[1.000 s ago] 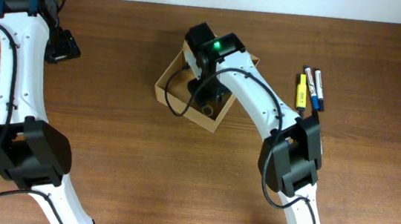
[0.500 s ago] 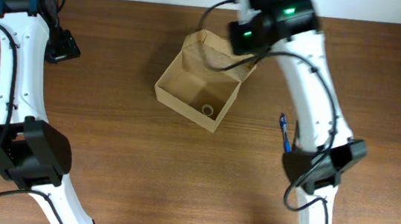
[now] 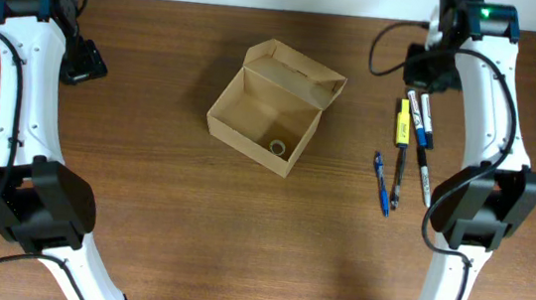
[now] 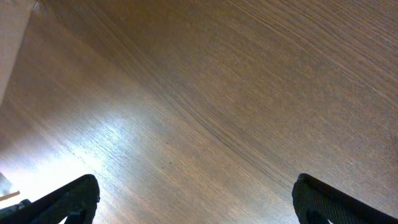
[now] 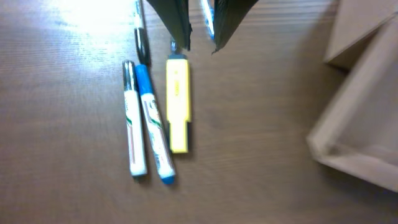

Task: Pack container
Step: 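Return the right gripper to the yellow highlighter and grasp it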

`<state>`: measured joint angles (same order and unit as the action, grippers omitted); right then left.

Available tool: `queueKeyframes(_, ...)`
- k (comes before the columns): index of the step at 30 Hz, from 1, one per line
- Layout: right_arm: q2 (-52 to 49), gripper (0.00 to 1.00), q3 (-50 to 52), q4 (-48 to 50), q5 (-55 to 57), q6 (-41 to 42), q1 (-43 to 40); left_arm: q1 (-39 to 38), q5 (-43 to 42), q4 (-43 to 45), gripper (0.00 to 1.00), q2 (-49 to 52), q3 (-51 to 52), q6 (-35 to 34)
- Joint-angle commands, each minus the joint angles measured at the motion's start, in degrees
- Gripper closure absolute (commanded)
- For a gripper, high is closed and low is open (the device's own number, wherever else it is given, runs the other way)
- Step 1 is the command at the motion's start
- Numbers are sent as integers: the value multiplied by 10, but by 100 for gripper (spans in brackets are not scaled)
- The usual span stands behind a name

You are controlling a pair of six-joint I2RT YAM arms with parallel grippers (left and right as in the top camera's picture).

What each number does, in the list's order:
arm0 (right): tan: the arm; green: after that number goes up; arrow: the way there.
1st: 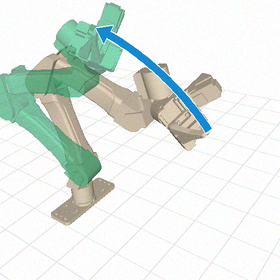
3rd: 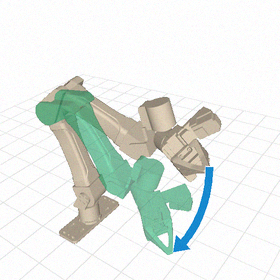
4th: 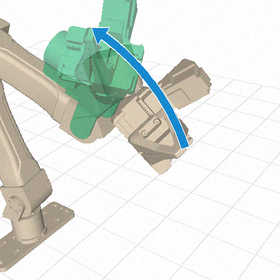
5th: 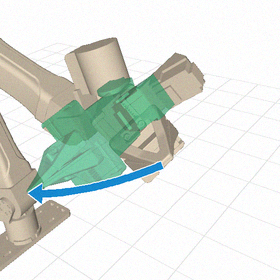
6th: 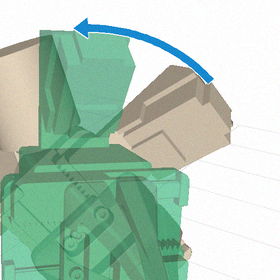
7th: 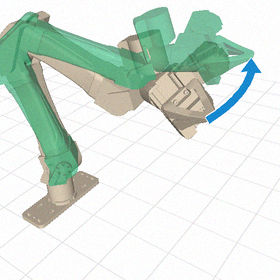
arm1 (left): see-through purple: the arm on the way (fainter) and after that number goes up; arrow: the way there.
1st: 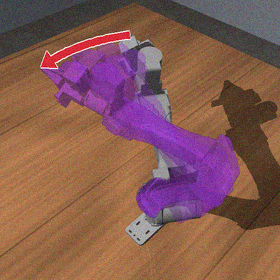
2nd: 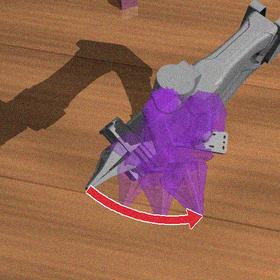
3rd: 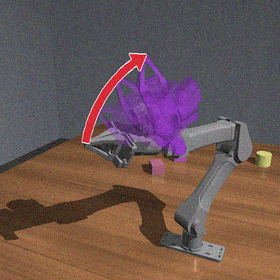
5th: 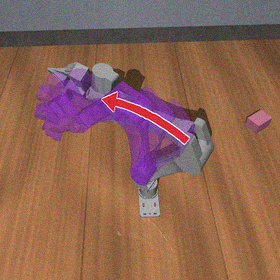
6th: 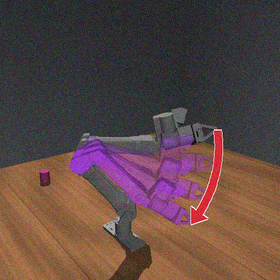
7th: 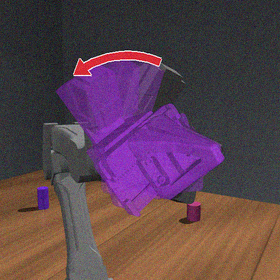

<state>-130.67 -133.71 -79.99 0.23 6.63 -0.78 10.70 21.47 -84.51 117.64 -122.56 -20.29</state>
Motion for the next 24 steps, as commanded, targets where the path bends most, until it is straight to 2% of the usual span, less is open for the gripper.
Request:
queueKeyframes(1,-10,87,67,19,5,5,-13,4,4,1,0,5,3,7)
queueKeyframes(9,-10,64,188,107,5,5,-15,4,4,1,0,5,3,7)
queueKeyframes(12,-10,59,218,134,5,4,-15,4,4,1,0,5,3,7)
queueKeyframes(16,-11,54,256,172,5,3,-16,4,4,1,0,5,3,7)
queueKeyframes(24,-29,53,288,207,5,3,-16,4,4,1,0,5,3,7)
